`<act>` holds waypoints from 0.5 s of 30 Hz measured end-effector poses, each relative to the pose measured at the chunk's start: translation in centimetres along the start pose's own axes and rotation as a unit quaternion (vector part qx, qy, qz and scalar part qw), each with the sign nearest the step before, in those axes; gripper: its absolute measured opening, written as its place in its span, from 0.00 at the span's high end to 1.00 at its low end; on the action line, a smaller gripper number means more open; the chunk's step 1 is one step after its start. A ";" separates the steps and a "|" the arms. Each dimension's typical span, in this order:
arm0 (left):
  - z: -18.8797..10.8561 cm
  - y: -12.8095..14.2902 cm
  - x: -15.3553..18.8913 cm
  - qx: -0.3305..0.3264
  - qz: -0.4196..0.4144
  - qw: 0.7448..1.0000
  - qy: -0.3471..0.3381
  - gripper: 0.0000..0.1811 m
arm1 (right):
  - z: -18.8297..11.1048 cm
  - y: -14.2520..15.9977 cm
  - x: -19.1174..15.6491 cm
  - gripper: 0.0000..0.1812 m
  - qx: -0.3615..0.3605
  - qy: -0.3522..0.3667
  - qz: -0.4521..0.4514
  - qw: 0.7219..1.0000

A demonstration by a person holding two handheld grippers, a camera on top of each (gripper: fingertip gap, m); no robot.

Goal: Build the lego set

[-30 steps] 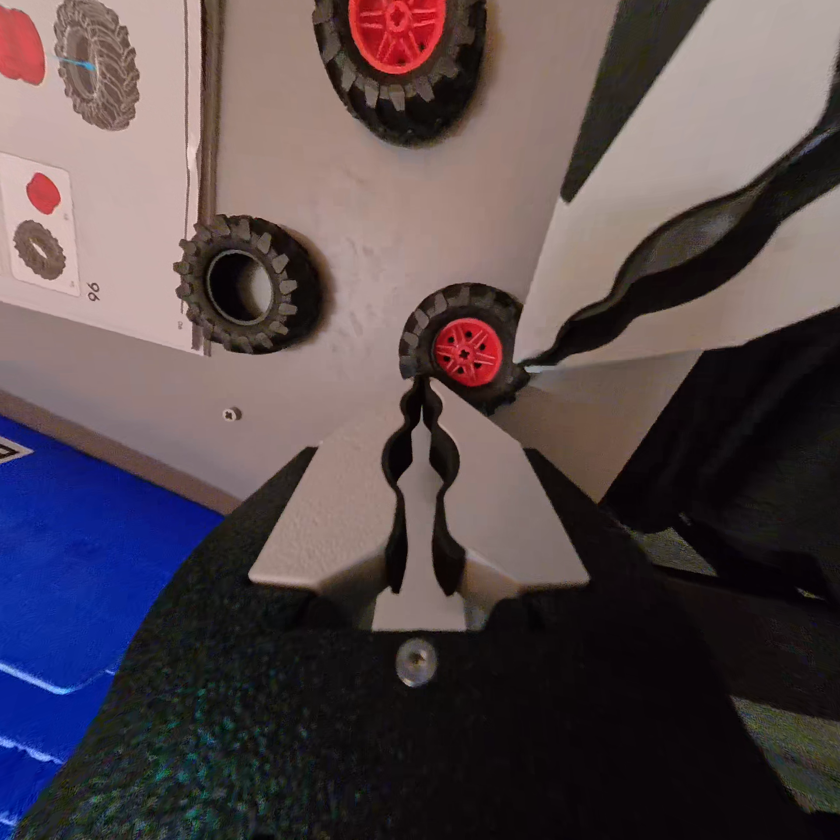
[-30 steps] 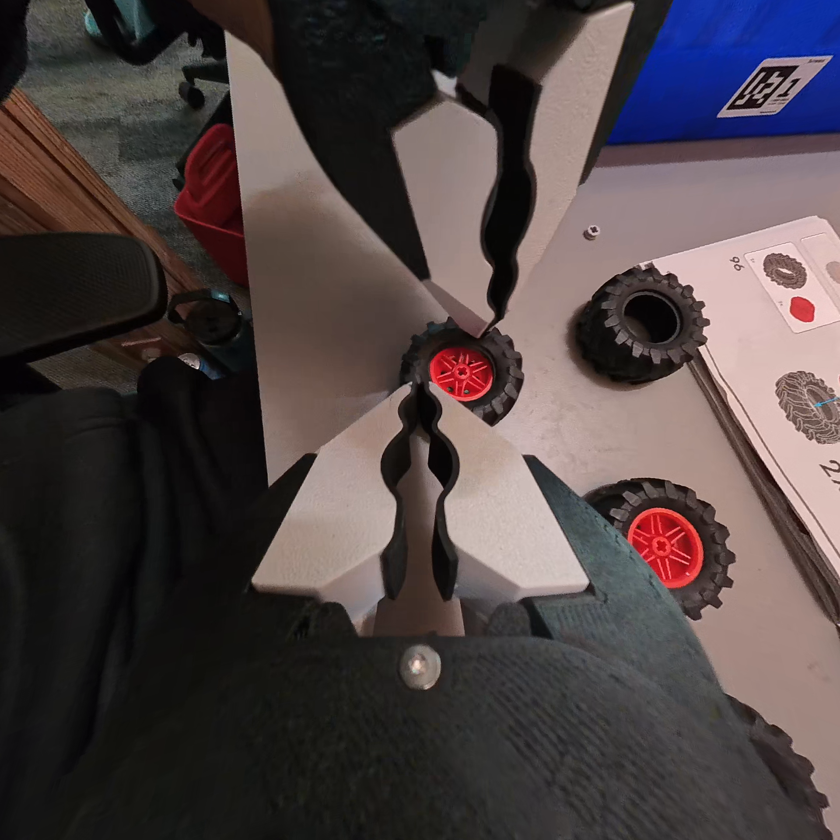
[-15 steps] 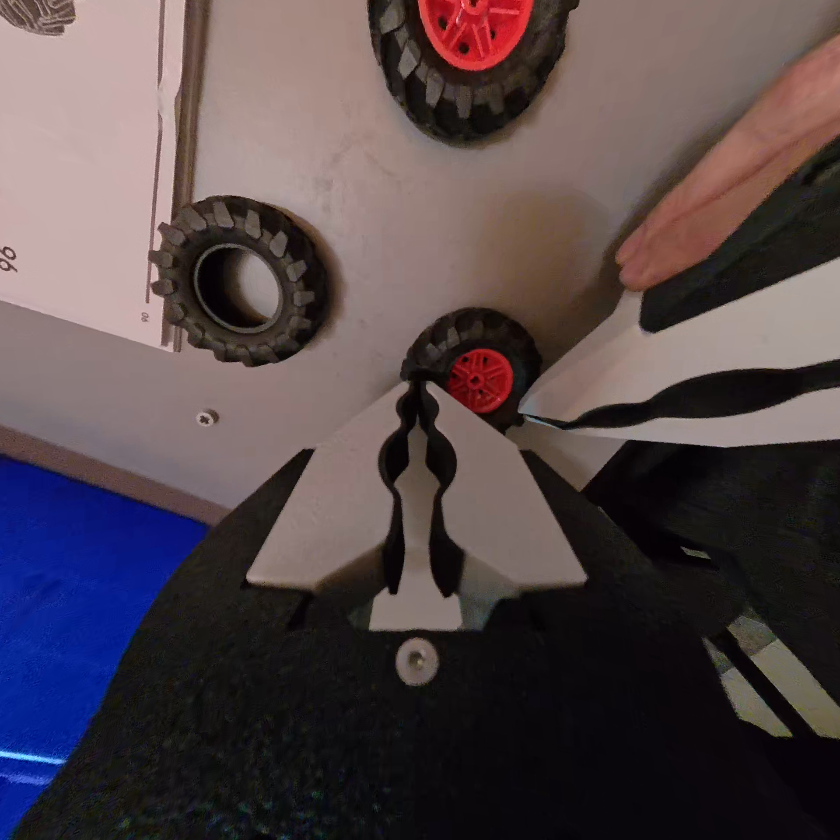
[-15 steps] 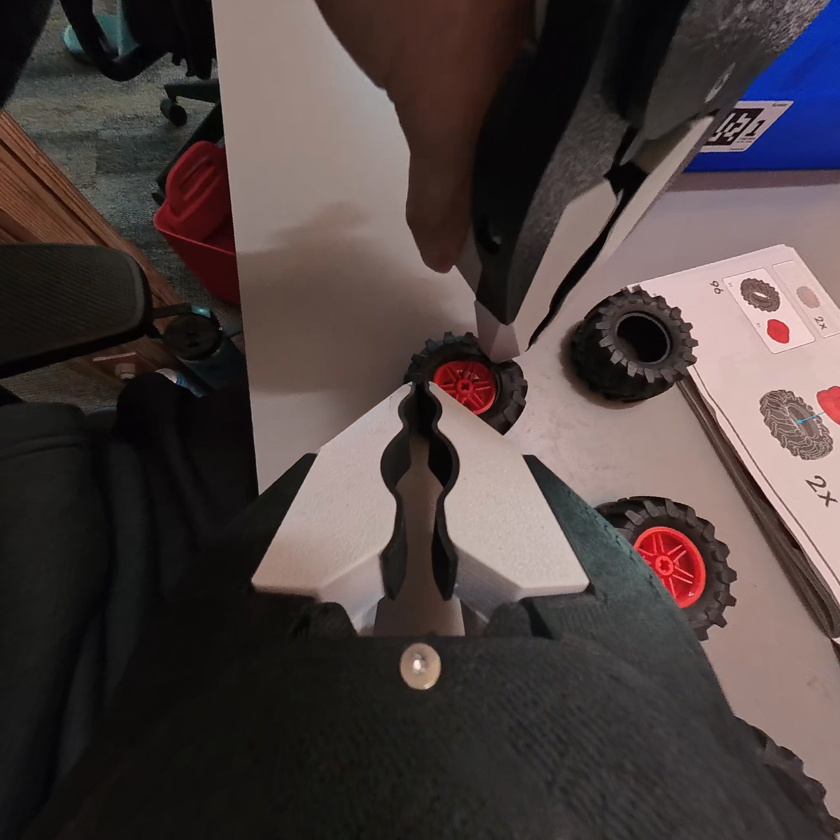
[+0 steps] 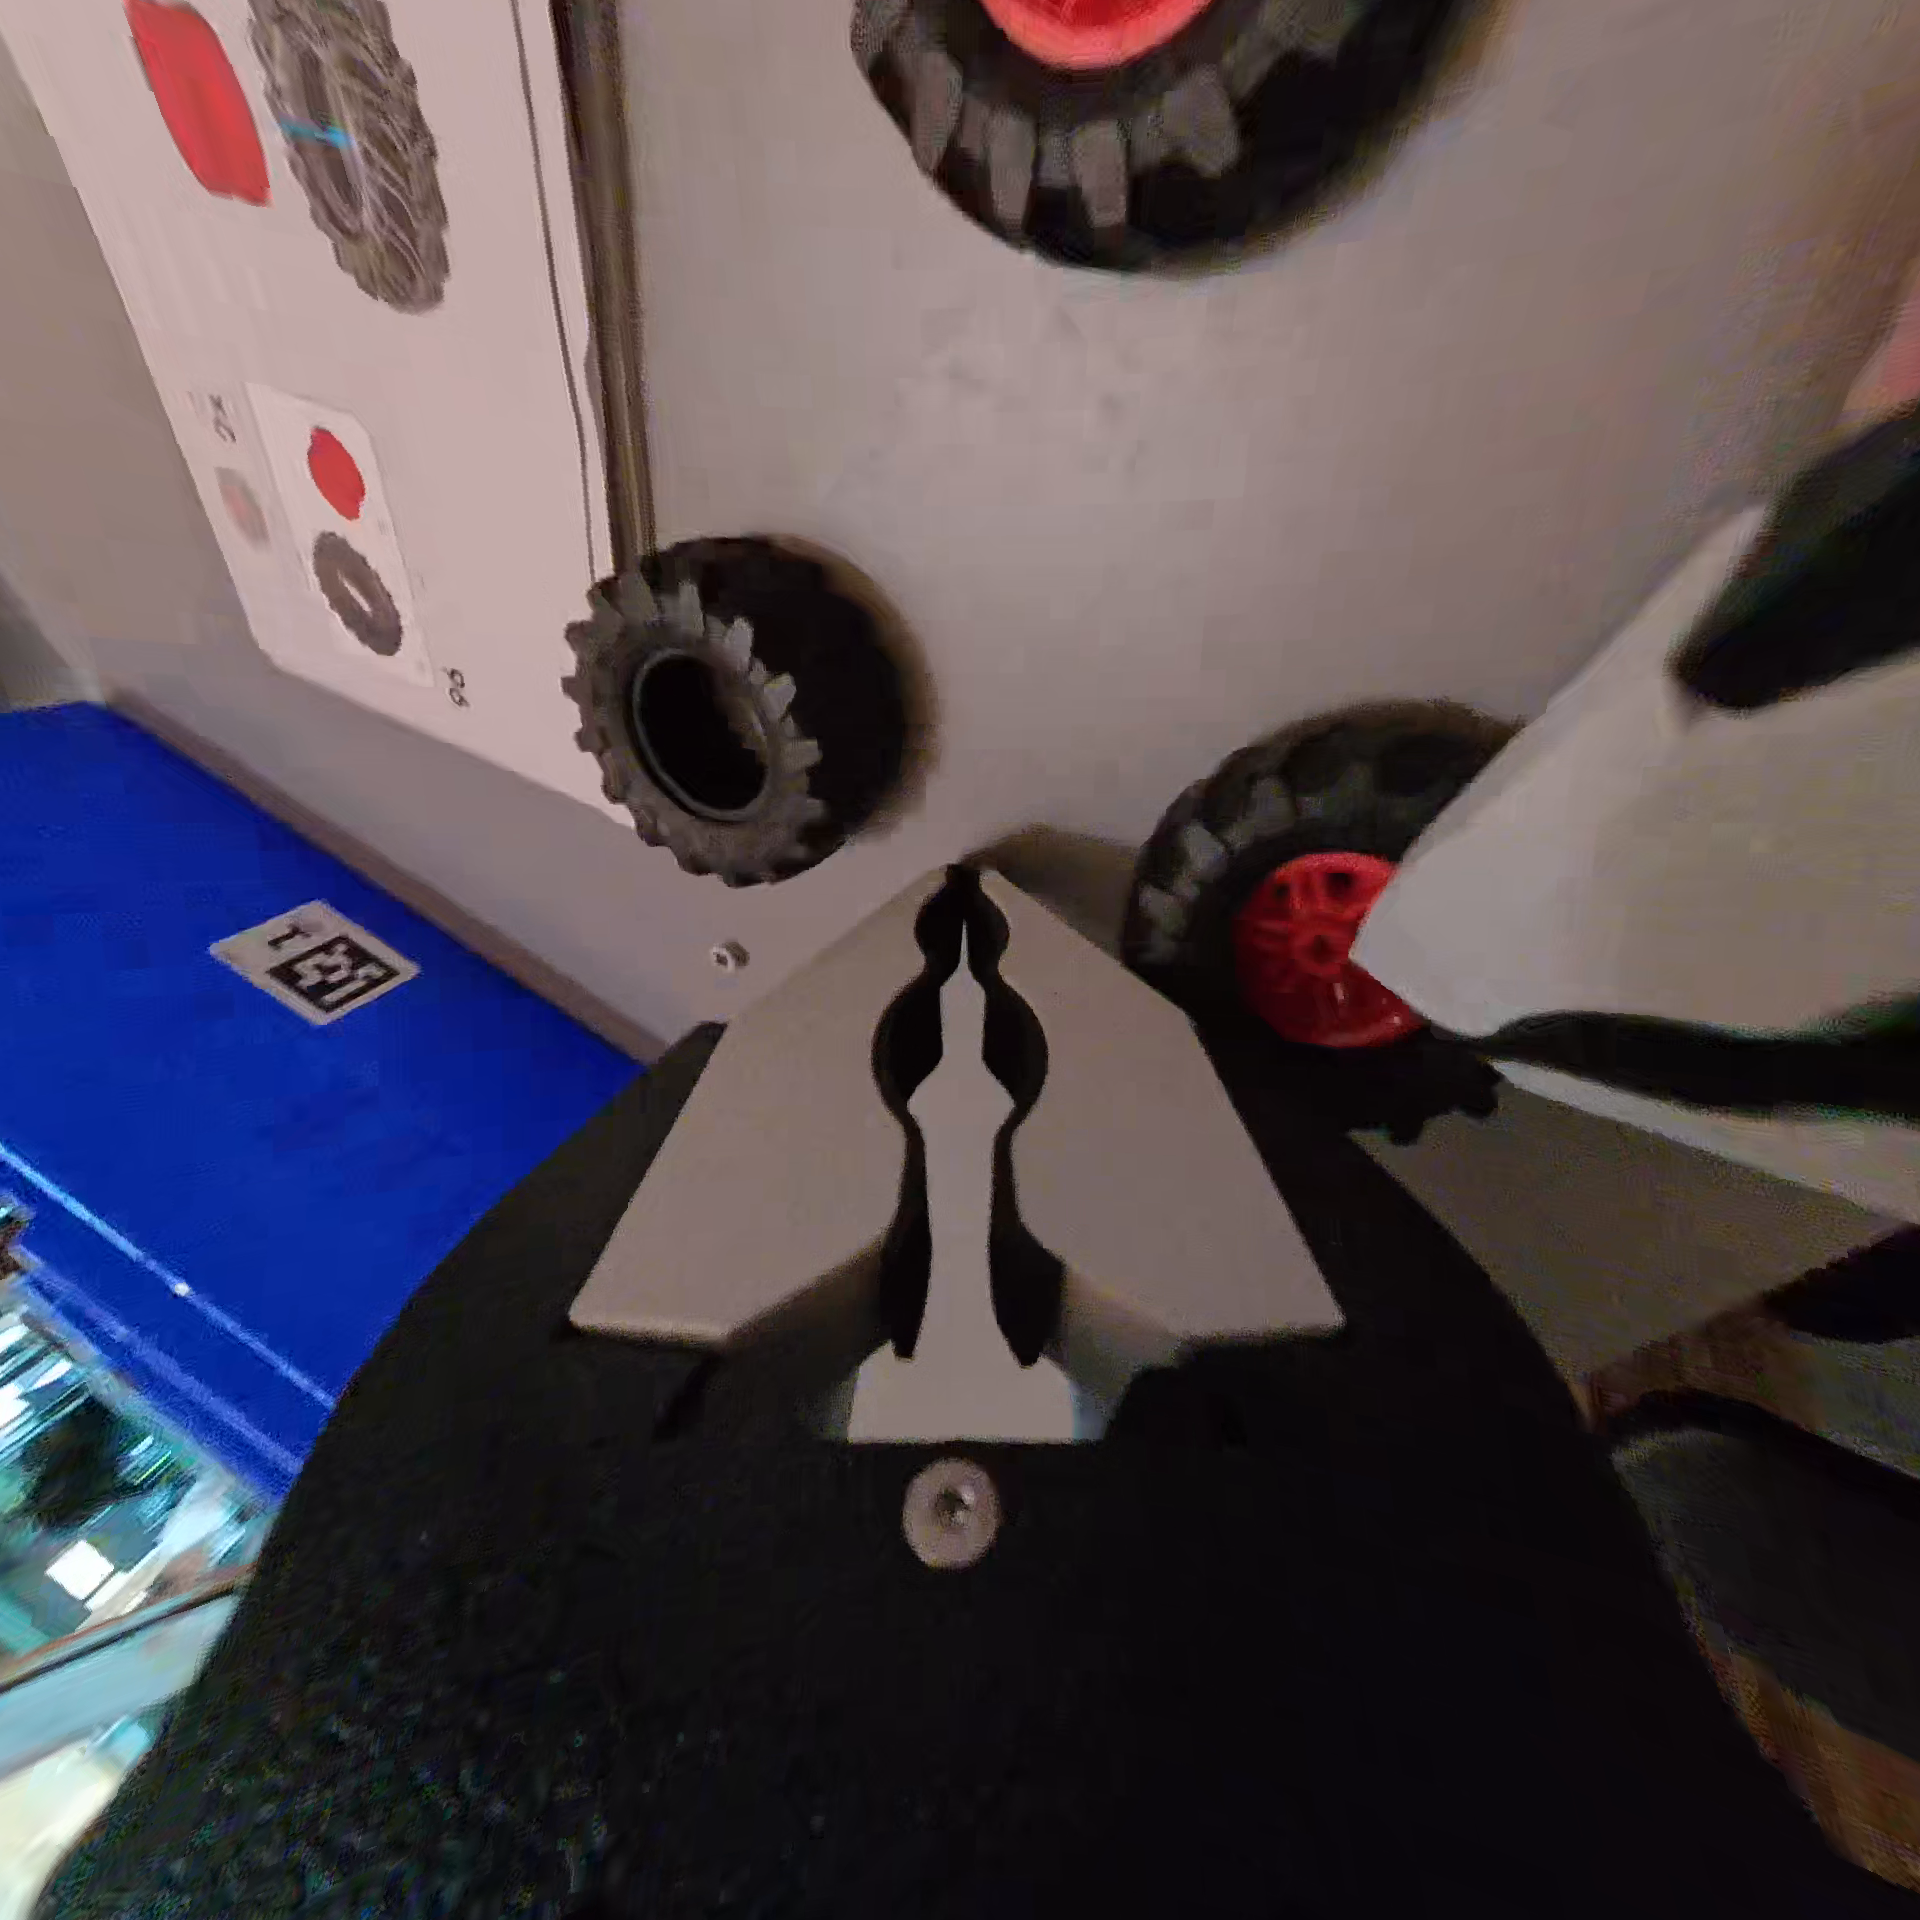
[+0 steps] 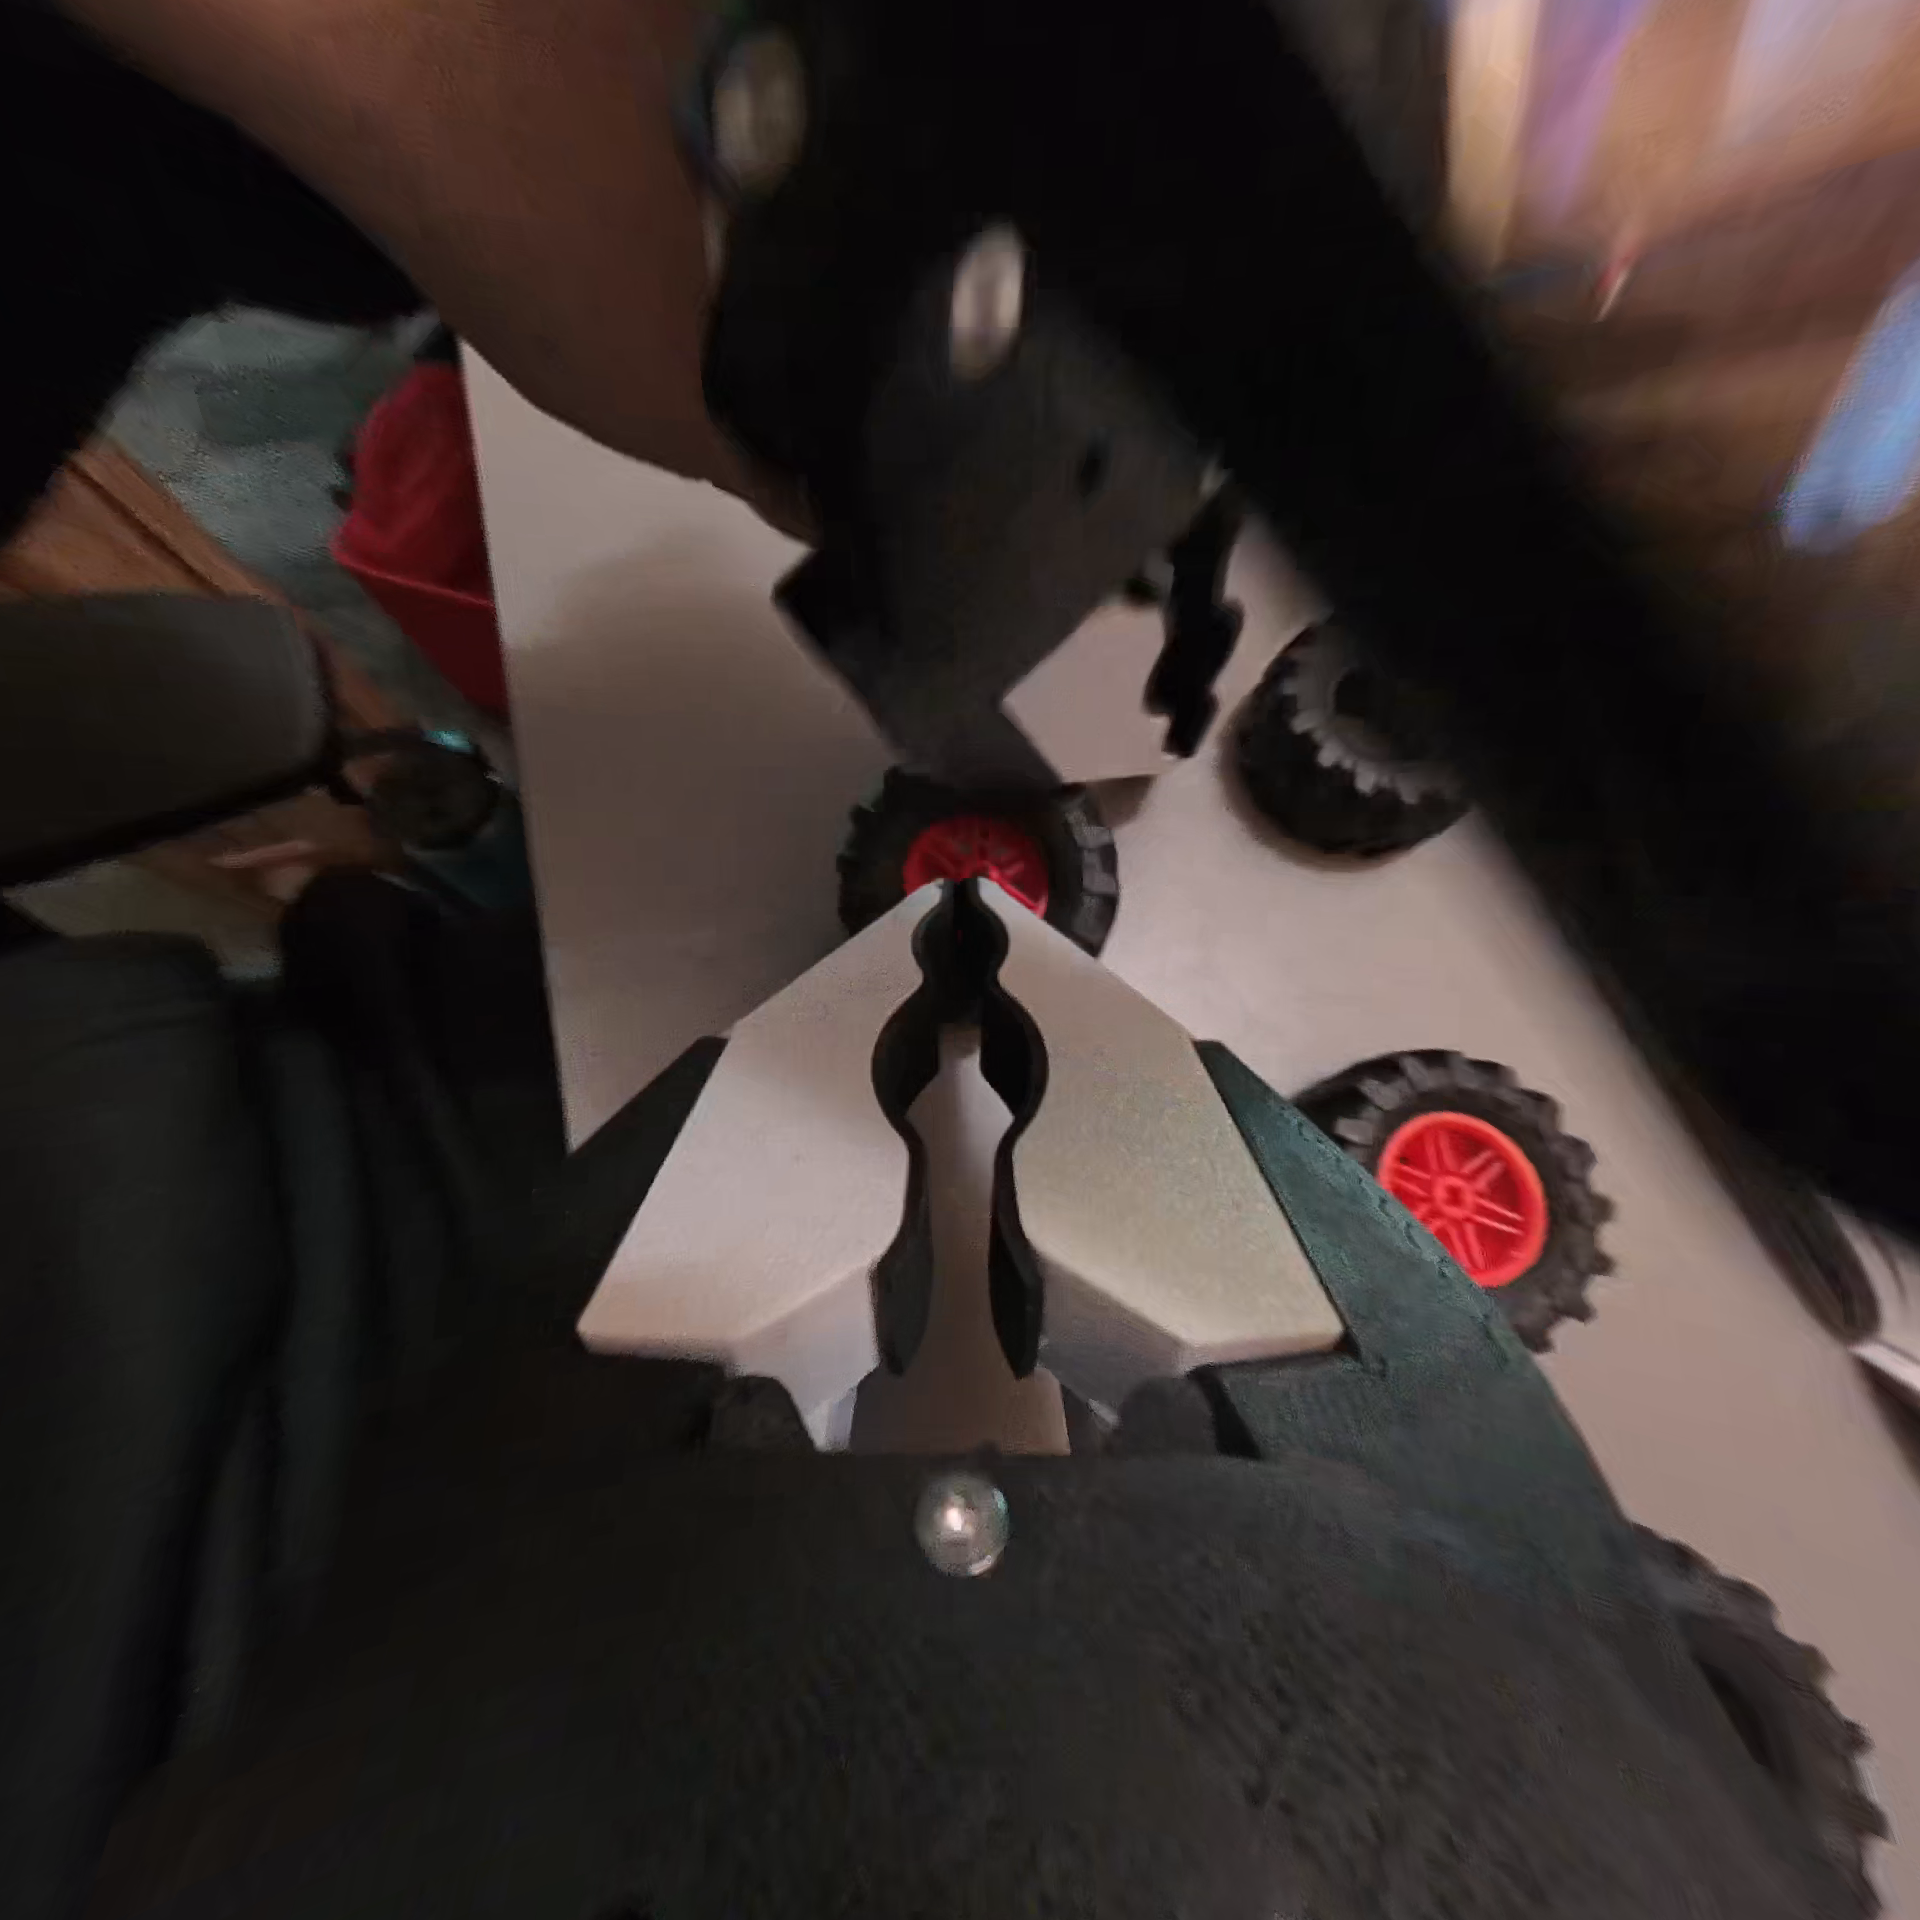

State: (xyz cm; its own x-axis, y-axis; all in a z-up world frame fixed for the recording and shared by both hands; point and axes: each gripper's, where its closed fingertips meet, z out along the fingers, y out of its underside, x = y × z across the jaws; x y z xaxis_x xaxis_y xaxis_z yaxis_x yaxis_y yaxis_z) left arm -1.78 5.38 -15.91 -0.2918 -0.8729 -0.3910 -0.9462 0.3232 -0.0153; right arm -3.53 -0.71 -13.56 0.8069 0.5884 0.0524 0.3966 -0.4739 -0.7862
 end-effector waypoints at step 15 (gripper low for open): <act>-4.8 -0.8 2.9 0.271 -0.072 0.947 0.156 1.00 | -0.5 -0.1 0.9 0.98 -0.044 0.052 -0.058 0.996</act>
State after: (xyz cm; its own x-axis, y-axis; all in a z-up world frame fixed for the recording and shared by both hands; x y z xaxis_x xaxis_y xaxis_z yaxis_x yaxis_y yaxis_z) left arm -2.58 0.85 -12.56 -0.2722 -0.9604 -0.0601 -0.7934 0.2594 -0.5507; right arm -2.61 -0.44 -13.16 0.7923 0.5741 0.2066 0.5230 -0.4647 -0.7145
